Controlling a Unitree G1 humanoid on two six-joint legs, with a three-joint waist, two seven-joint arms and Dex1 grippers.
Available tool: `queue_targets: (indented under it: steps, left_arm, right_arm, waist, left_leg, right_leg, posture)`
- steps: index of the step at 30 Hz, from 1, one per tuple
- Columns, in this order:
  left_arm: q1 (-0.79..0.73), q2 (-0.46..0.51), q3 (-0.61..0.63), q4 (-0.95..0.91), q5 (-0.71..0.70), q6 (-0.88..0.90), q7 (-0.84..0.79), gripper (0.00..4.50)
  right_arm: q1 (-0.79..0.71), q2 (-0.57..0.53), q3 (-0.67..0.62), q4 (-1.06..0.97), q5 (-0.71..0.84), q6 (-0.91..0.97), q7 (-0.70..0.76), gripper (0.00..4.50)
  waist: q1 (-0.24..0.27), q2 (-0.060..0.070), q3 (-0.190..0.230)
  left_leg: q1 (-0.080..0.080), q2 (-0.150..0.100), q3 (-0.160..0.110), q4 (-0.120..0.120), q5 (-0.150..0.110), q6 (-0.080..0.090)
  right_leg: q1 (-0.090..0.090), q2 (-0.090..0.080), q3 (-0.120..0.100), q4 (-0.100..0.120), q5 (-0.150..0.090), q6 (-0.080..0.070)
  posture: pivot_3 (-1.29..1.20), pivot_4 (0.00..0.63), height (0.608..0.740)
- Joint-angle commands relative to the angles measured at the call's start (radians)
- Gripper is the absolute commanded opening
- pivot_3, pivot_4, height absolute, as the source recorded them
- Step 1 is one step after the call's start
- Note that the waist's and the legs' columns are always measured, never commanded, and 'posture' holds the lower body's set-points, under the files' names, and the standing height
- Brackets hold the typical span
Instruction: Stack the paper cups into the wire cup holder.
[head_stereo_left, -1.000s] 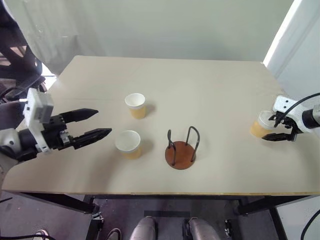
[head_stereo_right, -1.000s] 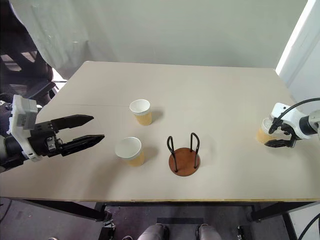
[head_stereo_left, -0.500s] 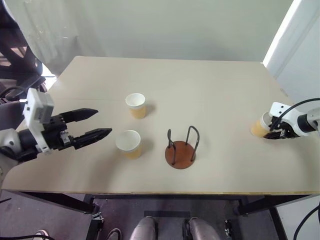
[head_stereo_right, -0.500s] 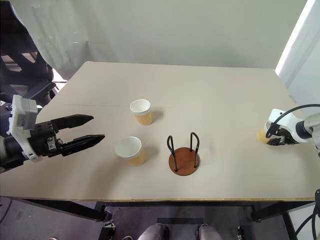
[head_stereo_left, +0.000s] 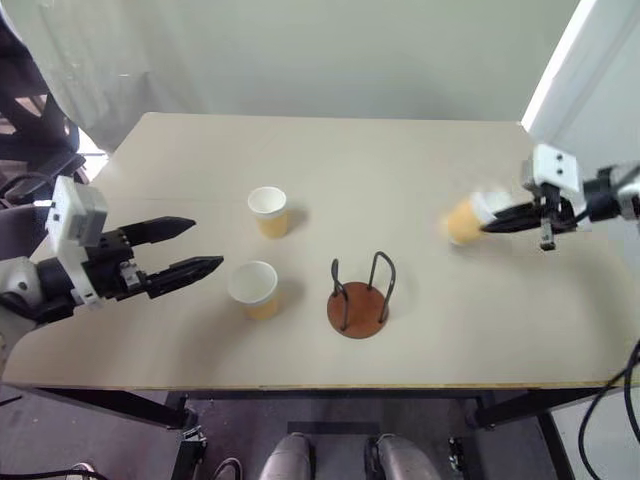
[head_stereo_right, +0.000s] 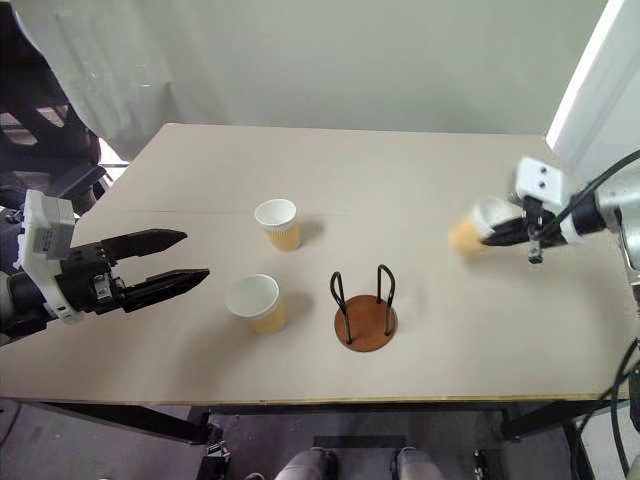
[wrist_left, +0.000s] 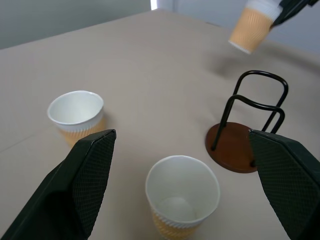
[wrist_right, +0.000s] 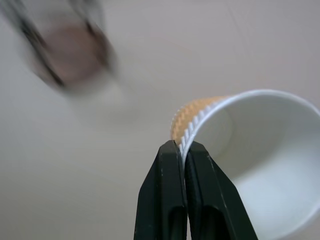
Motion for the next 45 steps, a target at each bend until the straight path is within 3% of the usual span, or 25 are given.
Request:
queue_targets:
  steps: [1,4,9,23,32,45]
  left_arm:
    - [0.037,0.027,0.021,-0.035,-0.004,0.014,-0.029,4.5]
    - [0.055,0.026,0.019,-0.044,0.003,0.013,-0.029,4.5]
    - [0.055,0.024,0.015,-0.054,0.0,0.018,-0.022,4.5]
    - [0.058,0.016,0.028,-0.064,-0.009,0.015,-0.015,4.5]
    - [0.015,-0.111,0.163,-0.114,-0.22,-0.005,0.041,4.5]
    - [0.134,-0.132,0.162,-0.132,-0.169,-0.074,0.022,4.5]
  right_arm:
    - [-0.033,0.031,-0.071,-0.19,0.166,0.154,-0.015,0.04]
    - [-0.042,0.082,-0.078,-0.31,0.271,0.248,-0.056,0.04]
    - [-0.025,0.104,-0.047,-0.386,0.312,0.295,-0.109,0.04]
    - [0.002,0.158,0.117,-0.4,0.217,0.226,-0.193,0.04]
    - [0.01,0.14,0.141,-0.389,0.191,0.196,-0.172,0.04]
    - [0.008,0.144,0.182,-0.395,0.16,0.178,-0.16,0.04]
  waist:
    - [-0.001,0.0,0.0]
    - [0.0,0.0,0.0]
    - [0.005,-0.001,0.0]
    - [-0.002,-0.001,0.0]
    - [-0.002,-0.001,-0.001]
    - [-0.004,-0.001,-0.001]
  left_leg:
    - [0.0,0.001,0.0,0.0,0.0,0.0]
    - [0.0,0.003,0.0,0.001,0.0,-0.002]
    - [0.0,0.007,-0.001,0.002,0.0,-0.002]
    - [0.003,0.011,-0.001,0.002,0.003,-0.005]
    - [0.002,0.011,0.0,0.001,0.003,-0.005]
    - [0.003,0.013,0.0,0.002,0.006,-0.005]
  right_leg:
    - [0.0,0.001,0.0,-0.001,0.0,-0.001]
    - [0.0,0.004,0.001,-0.001,-0.001,-0.002]
    - [0.001,0.008,0.001,0.0,-0.004,-0.007]
    - [0.0,0.011,0.001,0.001,-0.001,-0.012]
    - [0.0,0.011,0.0,0.001,0.001,-0.012]
    - [0.001,0.012,0.0,0.001,0.0,-0.013]
  posture:
    - [0.0,0.15,0.74]
    - [0.0,0.15,0.74]
    - [0.0,0.15,0.74]
    - [0.0,0.15,0.74]
    - [0.0,0.15,0.74]
    - [0.0,0.15,0.74]
